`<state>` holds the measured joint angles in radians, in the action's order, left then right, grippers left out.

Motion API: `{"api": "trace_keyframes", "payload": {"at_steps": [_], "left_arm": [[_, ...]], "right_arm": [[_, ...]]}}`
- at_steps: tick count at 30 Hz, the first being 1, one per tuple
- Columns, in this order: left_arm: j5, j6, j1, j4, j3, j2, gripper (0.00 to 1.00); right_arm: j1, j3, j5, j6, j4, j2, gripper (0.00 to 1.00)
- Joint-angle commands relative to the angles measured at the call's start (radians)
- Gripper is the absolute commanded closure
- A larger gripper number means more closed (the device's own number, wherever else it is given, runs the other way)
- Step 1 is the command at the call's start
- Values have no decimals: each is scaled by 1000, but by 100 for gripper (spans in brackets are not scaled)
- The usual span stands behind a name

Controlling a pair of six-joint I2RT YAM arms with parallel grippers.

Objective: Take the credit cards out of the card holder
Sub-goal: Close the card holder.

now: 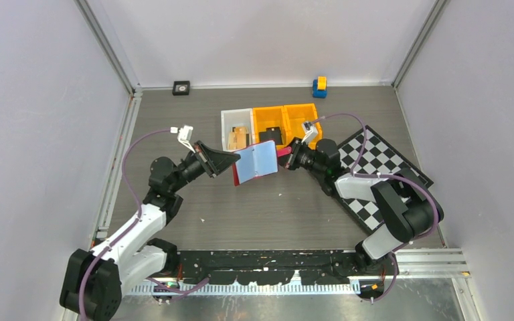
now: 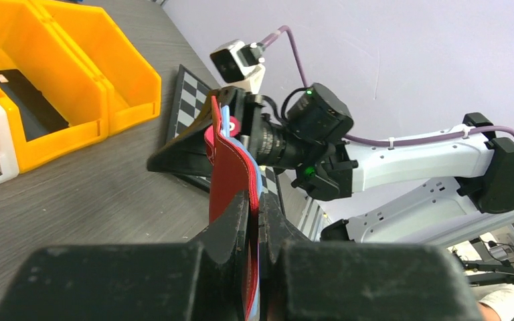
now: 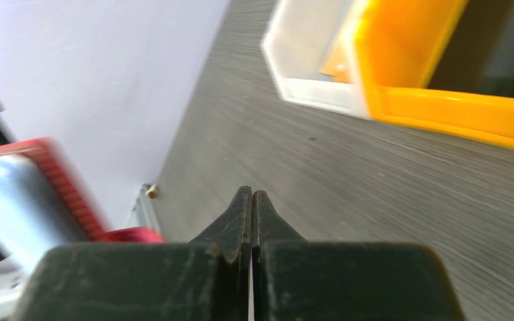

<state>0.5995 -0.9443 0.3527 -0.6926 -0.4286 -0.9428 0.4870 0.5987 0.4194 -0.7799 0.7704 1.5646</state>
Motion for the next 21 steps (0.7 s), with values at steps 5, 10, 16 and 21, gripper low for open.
{"api": "trace_keyframes", "payload": {"at_steps": [5,10,16,21], "left_arm": [[1,9,2,-79,-23,-77,100],[7,-6,2,-124,-26,-124,100],[17,-23,2,-172,-33,-184,100],[35,-42,2,-207,-41,-222,100]], "right_arm": [[16,-61,223,-100,366,-47,99],[45,-52,266,-95,377,-51,99],[81,-37,278,-44,317,-72,70],[91,-36,273,-7,257,-99,60]]}}
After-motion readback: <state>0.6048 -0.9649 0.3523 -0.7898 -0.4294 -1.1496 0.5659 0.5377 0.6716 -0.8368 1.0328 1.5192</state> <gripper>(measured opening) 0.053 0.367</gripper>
